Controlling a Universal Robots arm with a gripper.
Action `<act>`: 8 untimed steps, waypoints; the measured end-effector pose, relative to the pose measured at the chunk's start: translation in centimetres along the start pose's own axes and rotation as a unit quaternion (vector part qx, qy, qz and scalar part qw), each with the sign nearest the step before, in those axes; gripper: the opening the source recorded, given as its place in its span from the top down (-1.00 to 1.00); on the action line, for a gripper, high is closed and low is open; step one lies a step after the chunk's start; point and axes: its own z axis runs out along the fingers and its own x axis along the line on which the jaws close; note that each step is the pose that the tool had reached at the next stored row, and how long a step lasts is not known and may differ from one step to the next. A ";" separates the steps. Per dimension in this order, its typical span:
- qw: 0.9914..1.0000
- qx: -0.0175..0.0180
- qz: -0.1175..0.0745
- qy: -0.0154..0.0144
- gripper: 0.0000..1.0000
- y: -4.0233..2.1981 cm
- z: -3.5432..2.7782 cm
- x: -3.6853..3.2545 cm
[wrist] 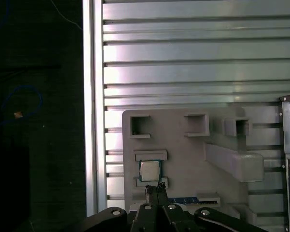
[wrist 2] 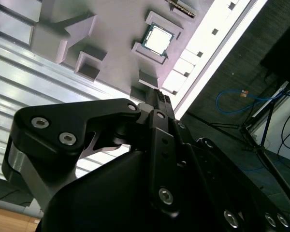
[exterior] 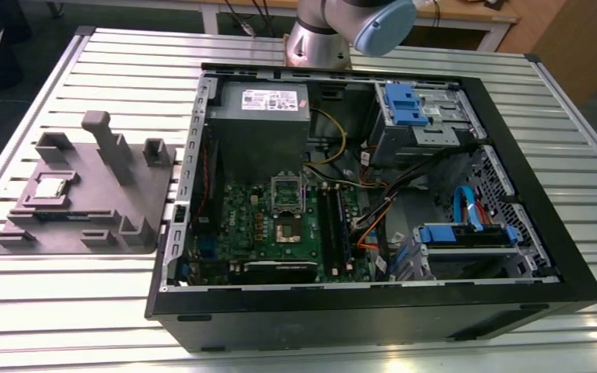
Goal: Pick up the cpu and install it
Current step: 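Pick up the cpu and move it towards the insertion slot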
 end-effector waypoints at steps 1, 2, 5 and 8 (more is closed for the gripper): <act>1.000 0.000 0.000 0.000 0.77 0.00 0.00 0.00; 1.000 0.000 0.000 0.000 0.67 0.00 0.00 0.00; 1.000 0.000 0.000 0.000 0.55 0.00 0.00 0.00; 1.000 0.000 0.000 0.000 0.18 0.00 -0.01 0.00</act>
